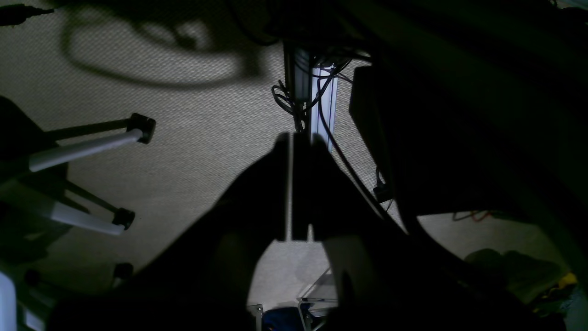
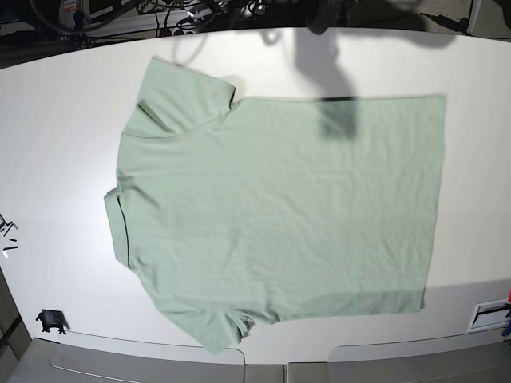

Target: Fold the T-shirt properly

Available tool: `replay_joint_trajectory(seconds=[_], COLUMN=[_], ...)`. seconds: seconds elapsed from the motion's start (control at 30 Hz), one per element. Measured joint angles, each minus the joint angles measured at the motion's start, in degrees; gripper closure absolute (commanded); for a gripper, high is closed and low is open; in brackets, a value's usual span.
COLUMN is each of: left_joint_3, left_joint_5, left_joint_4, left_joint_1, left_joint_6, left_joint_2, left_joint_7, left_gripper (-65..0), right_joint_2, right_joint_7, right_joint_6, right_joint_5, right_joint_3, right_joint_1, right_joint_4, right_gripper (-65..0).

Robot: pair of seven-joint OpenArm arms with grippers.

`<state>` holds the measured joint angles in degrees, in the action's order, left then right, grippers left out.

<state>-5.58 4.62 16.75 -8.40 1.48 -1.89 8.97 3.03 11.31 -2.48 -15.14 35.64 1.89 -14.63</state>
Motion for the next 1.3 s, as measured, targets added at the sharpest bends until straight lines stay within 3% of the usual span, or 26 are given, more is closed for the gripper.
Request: replay_joint_trajectory(seconds=[0.7,1.03,1.3], left_joint_3=[0.0,0.0,0.0], left_joint_5=[0.0,-0.2,-0.2], left_joint_4=[1.2,10.5,23.8], left_joint_1=[-2.0,-10.9,-22.5], left_joint_6=[0.0,-0.1,0.0], left_joint_2=[0.0,-2.2,-5.2], left_joint_7=[-1.6,-3.1,-2.6], left_gripper=[0.0,0.0,0.0], right_joint_2=[0.7,4.9,10.6], right_joint_7=[-0.3,-1.0,-0.7], right_joint_6=[0.0,0.0,0.0], right_joint_5=[0.0,0.0,0.2], right_joint_3=[0.0,0.0,0.0], right_joint_1=[0.2,4.0,13.4], right_joint_4=[0.0,-0.7,-11.8], right_gripper=[0.0,0.0,0.0])
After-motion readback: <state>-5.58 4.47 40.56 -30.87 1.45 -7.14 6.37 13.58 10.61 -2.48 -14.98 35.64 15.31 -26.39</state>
